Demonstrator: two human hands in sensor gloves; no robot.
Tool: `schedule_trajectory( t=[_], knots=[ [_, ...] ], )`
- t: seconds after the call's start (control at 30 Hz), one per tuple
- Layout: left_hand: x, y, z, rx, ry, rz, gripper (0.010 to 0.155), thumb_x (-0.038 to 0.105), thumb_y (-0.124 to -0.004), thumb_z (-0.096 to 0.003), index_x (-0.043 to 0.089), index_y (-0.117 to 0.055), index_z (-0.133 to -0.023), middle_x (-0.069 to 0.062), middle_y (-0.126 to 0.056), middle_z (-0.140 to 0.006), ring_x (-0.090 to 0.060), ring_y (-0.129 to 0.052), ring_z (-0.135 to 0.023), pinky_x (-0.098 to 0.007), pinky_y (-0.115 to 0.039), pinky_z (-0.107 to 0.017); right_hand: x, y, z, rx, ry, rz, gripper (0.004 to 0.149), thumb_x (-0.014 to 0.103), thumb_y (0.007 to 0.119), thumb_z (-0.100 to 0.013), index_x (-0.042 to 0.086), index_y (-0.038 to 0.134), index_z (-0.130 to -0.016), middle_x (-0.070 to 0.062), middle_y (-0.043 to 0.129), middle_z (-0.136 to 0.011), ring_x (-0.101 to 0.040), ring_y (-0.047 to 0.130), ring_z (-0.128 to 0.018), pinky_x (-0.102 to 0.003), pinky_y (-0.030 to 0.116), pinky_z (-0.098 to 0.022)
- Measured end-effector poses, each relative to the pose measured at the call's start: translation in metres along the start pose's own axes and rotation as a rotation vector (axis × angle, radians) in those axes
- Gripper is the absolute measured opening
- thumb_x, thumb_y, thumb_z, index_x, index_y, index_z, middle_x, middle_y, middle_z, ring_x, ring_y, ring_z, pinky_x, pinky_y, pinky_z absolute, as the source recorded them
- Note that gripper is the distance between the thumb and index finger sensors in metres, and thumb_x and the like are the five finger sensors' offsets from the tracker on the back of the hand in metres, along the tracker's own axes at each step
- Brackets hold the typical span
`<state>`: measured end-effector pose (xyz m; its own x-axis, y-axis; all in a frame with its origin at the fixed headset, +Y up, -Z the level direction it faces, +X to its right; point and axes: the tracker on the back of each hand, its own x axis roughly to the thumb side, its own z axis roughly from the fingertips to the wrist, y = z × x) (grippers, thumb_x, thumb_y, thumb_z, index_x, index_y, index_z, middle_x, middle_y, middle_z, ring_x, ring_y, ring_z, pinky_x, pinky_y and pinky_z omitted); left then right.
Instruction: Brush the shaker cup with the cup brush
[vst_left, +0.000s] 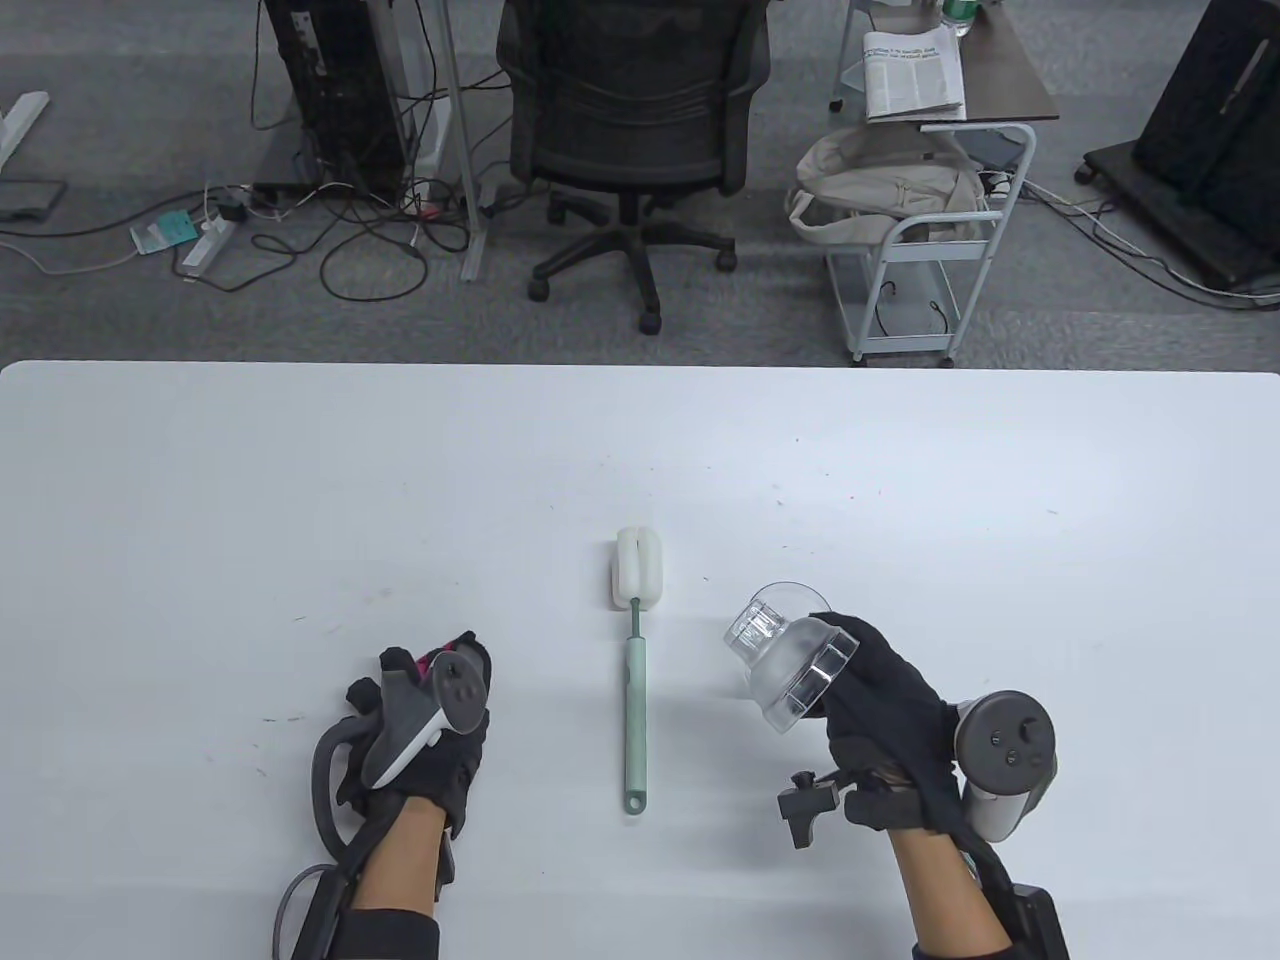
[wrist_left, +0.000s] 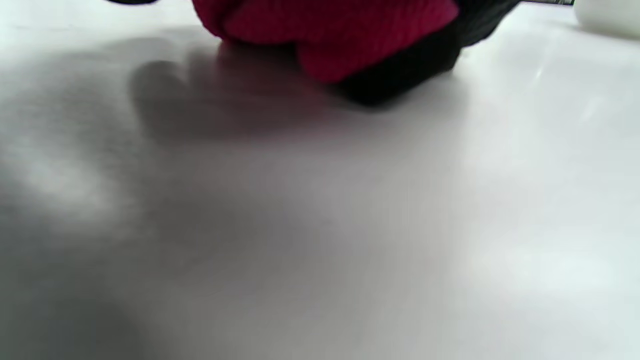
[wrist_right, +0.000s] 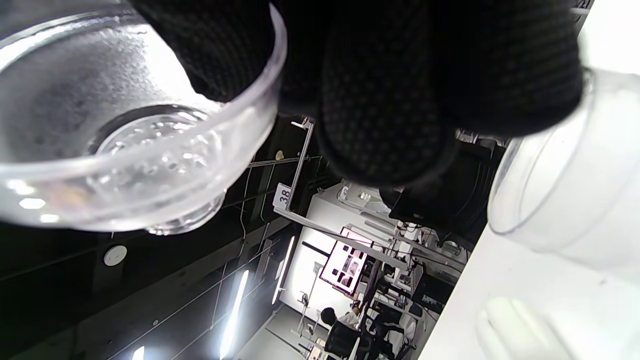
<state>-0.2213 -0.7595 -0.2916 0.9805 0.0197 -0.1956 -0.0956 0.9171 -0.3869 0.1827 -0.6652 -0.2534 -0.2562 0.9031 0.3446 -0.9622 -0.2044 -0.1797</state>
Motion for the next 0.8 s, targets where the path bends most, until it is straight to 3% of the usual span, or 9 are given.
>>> schedule_trajectory(
  t=[0.1, 0.23, 0.3, 0.43, 0.53, 0.6, 0.67, 0.73, 0.8],
  knots=[
    [-0.005, 0.012, 0.007, 0.048, -0.018, 0.030, 0.076, 0.060, -0.062, -0.0611, 0.028, -0.023, -0.118, -0.016, -0.005, -0.123, -0.059, -0.018, -0.110, -0.075, -0.039, -0.072, 0.001, 0.002, 0.000, 0.013, -0.004, -0.008, 0.036, 0.035, 0.076, -0.055, 0.015, 0.077, -0.085, -0.011, 0.089, -0.060, -0.019, 0.102, -0.036, -0.038, 0.093, -0.031],
    [-0.025, 0.038, 0.026, 0.194, -0.069, 0.253, 0.080, 0.064, -0.063, -0.0592, 0.026, -0.025, -0.118, -0.017, -0.005, -0.123, -0.060, -0.018, -0.109, -0.076, -0.038, -0.071, -0.001, 0.001, -0.001, 0.011, 0.006, -0.026, 0.037, 0.036, 0.076, -0.055, 0.016, 0.077, -0.086, -0.011, 0.089, -0.060, -0.019, 0.102, -0.037, -0.038, 0.093, -0.032],
    [-0.039, 0.053, 0.043, 0.316, -0.102, 0.385, 0.082, 0.065, -0.065, -0.0582, 0.025, -0.026, -0.118, -0.017, -0.005, -0.123, -0.060, -0.017, -0.109, -0.076, -0.037, -0.071, -0.003, 0.000, -0.002, 0.016, 0.023, -0.049, 0.037, 0.036, 0.075, -0.056, 0.016, 0.076, -0.088, -0.010, 0.088, -0.061, -0.019, 0.102, -0.037, -0.038, 0.093, -0.032],
    [-0.049, 0.069, 0.063, 0.432, -0.133, 0.425, 0.084, 0.067, -0.067, -0.0577, 0.023, -0.029, -0.118, -0.018, -0.008, -0.123, -0.060, -0.019, -0.109, -0.076, -0.038, -0.071, -0.004, 0.002, -0.003, 0.038, 0.034, -0.072, 0.039, 0.035, 0.074, -0.056, 0.017, 0.075, -0.091, -0.011, 0.088, -0.062, -0.020, 0.102, -0.038, -0.038, 0.092, -0.033],
    [-0.038, 0.077, 0.077, 0.546, -0.226, 0.414, 0.079, 0.065, -0.068, -0.0581, 0.019, -0.042, -0.117, -0.022, -0.026, -0.123, -0.059, -0.026, -0.109, -0.076, -0.038, -0.070, 0.001, 0.007, -0.003, 0.101, 0.000, -0.051, 0.039, 0.035, 0.074, -0.056, 0.017, 0.075, -0.092, -0.013, 0.088, -0.064, -0.023, 0.102, -0.040, -0.040, 0.092, -0.034],
    [-0.020, 0.082, 0.090, 0.597, -0.339, 0.420, 0.071, 0.064, -0.068, -0.0582, 0.015, -0.060, -0.110, -0.025, -0.055, -0.117, -0.060, -0.042, -0.108, -0.076, -0.044, -0.069, 0.007, 0.012, -0.002, 0.153, -0.034, -0.017, 0.040, 0.034, 0.075, -0.057, 0.017, 0.075, -0.093, -0.014, 0.088, -0.066, -0.025, 0.102, -0.042, -0.042, 0.091, -0.035],
    [0.005, 0.085, 0.105, 0.588, -0.489, 0.446, 0.067, 0.064, -0.067, -0.0579, 0.012, -0.076, -0.098, -0.023, -0.084, -0.099, -0.055, -0.070, -0.098, -0.074, -0.055, -0.067, 0.015, 0.020, 0.001, 0.183, -0.084, 0.067, 0.040, 0.033, 0.075, -0.056, 0.017, 0.075, -0.093, -0.016, 0.088, -0.067, -0.027, 0.102, -0.043, -0.044, 0.091, -0.035],
    [0.039, 0.081, 0.120, 0.481, -0.645, 0.475, 0.070, 0.066, -0.065, -0.0571, 0.008, -0.080, -0.094, -0.024, -0.090, -0.091, -0.053, -0.079, -0.091, -0.073, -0.060, -0.065, 0.025, 0.028, 0.006, 0.164, -0.180, 0.234, 0.040, 0.032, 0.076, -0.056, 0.016, 0.075, -0.093, -0.016, 0.089, -0.066, -0.028, 0.103, -0.042, -0.043, 0.091, -0.035],
    [0.073, 0.074, 0.128, 0.302, -0.762, 0.488, 0.079, 0.069, -0.062, -0.0558, 0.007, -0.067, -0.104, -0.024, -0.092, -0.089, -0.053, -0.081, -0.090, -0.073, -0.061, -0.064, 0.032, 0.034, 0.011, 0.113, -0.282, 0.399, 0.041, 0.033, 0.076, -0.056, 0.016, 0.075, -0.094, -0.015, 0.089, -0.066, -0.027, 0.103, -0.042, -0.043, 0.092, -0.034]
  ],
)
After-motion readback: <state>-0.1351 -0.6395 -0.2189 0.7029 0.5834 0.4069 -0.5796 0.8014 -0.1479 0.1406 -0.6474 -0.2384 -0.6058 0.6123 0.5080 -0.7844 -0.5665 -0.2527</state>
